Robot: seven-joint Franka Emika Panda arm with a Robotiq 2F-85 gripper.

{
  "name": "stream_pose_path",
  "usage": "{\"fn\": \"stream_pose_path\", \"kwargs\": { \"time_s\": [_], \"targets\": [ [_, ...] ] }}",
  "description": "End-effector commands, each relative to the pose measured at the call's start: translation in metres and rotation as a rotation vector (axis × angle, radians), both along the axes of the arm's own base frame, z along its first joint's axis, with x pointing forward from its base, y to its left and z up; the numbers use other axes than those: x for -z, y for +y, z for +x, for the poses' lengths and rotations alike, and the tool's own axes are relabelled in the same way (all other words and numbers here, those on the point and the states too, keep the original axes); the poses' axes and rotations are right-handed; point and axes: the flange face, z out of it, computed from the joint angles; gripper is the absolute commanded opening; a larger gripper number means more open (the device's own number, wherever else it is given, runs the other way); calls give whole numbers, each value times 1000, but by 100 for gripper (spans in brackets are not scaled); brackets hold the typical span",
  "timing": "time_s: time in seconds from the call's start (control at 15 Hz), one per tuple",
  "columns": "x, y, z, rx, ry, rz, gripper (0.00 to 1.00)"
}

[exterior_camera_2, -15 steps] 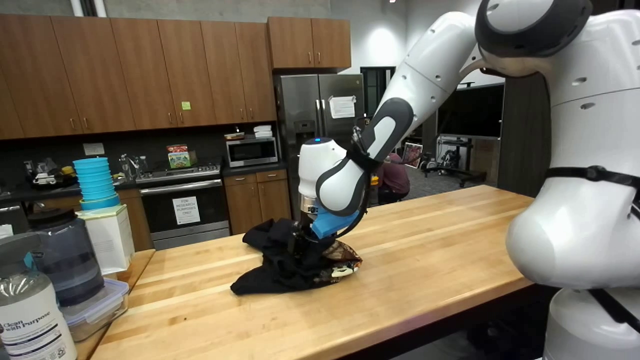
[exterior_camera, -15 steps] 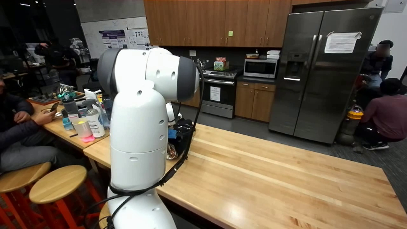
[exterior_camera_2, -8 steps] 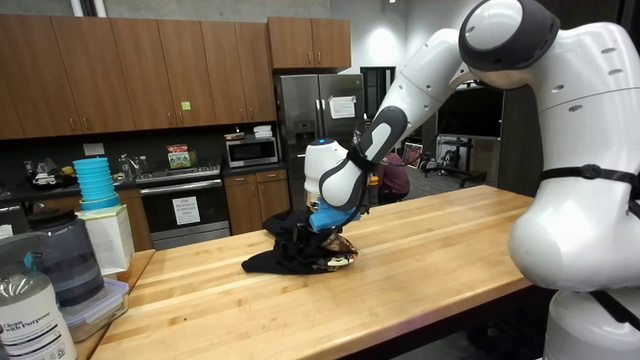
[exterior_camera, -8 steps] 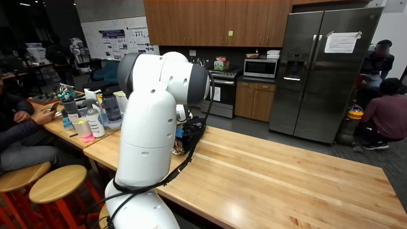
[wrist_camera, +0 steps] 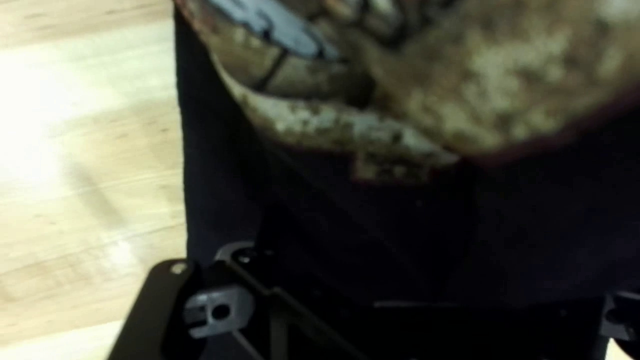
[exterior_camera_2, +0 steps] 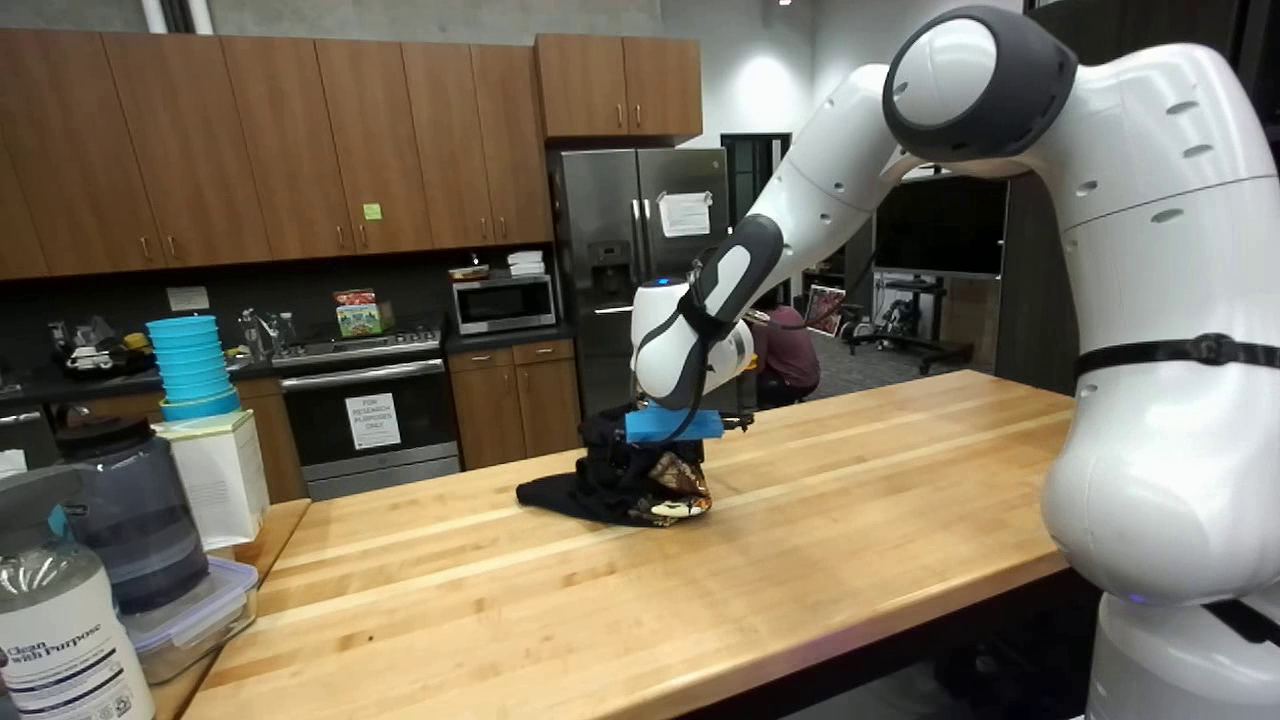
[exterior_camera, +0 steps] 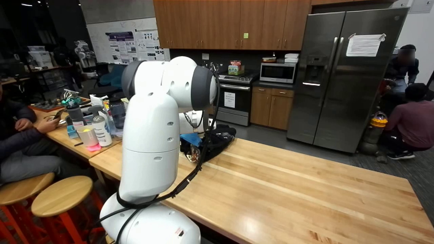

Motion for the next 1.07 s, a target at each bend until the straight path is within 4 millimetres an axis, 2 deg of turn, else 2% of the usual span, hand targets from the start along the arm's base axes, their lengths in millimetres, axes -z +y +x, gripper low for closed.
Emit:
{"fn": "stream_pose_path", "kwargs": {
  "time_s": [0.0,0.2,0.47,0.67,0.87,1.0],
  "targets": [
    [-11,-21,-7,92,-44,37,100],
    [-23,-25,-23,102,-137,86,100],
    [-44,-26,-66,64,-303,156,100],
    [-75,-38,-100,14,-440,209,100],
    [-114,-53,-121,-15,-560,229,100],
    [-131,-57,-136,-35,-625,220,100]
  ]
}}
